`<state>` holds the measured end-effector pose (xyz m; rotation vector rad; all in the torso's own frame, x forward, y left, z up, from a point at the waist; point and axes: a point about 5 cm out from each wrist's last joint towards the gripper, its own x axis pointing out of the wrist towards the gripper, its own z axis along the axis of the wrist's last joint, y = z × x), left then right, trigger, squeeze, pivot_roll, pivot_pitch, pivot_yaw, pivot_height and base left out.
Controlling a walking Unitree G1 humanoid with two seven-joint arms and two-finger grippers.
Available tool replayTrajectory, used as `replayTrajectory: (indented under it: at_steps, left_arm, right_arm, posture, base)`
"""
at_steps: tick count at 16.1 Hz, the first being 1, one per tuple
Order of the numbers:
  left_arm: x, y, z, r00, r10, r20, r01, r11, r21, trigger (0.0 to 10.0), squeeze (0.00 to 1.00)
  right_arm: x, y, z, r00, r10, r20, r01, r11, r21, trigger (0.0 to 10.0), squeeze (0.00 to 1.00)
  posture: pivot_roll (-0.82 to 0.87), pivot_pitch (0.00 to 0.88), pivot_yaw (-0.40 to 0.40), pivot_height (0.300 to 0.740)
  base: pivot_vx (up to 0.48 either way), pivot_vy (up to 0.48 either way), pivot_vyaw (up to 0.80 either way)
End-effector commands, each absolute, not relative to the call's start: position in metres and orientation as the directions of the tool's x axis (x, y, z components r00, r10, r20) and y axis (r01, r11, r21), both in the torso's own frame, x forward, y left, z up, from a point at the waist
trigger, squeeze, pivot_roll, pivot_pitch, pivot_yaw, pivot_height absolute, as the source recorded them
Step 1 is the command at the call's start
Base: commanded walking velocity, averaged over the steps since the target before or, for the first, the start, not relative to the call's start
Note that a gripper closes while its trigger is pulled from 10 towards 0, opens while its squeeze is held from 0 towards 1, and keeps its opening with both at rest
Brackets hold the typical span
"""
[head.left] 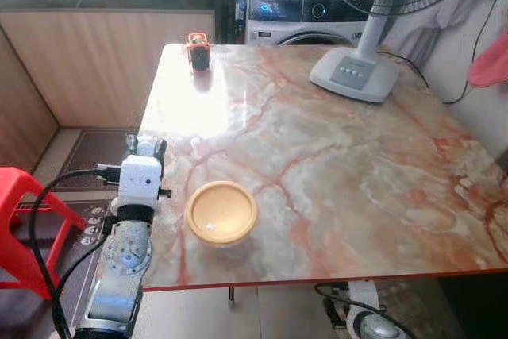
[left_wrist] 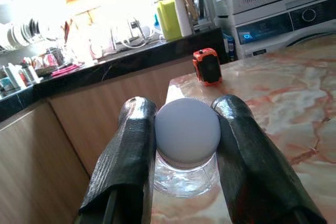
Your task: Restocking fridge
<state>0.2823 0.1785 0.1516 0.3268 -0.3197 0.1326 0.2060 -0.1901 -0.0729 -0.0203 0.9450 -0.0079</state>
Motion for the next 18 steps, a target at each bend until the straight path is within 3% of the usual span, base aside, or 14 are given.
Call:
replayTrajectory:
  at_steps: [1,16,18]
  left_arm:
    - [0.286,0.178,0.164,0.919,0.086,0.385,-0.198,0.945,0.261,10.0,0.0]
    - [0.292,0.175,0.174,0.903,0.088,0.42,-0.191,0.959,0.21,10.0,0.0]
    - [0.292,0.174,0.175,0.901,0.08,0.427,-0.187,0.959,0.214,10.0,0.0]
  right_arm:
    - [0.205,-0.19,-0.073,0.588,-0.019,-0.808,0.017,1.0,-0.011,10.0,0.0]
    - [0.206,-0.189,-0.073,0.59,-0.041,-0.806,0.076,0.997,0.005,10.0,0.0]
    - [0.206,-0.189,-0.073,0.586,-0.04,-0.809,0.074,0.997,0.005,10.0,0.0]
  posture:
    - [0.13,0.0,-0.063,0.74]
    - [0.13,0.0,-0.054,0.74]
    - [0.13,0.0,-0.054,0.74]
  base:
    - [0.0,0.0,0.0]
    - [0.0,0.316,0.0]
    - [0.0,0.0,-0.8]
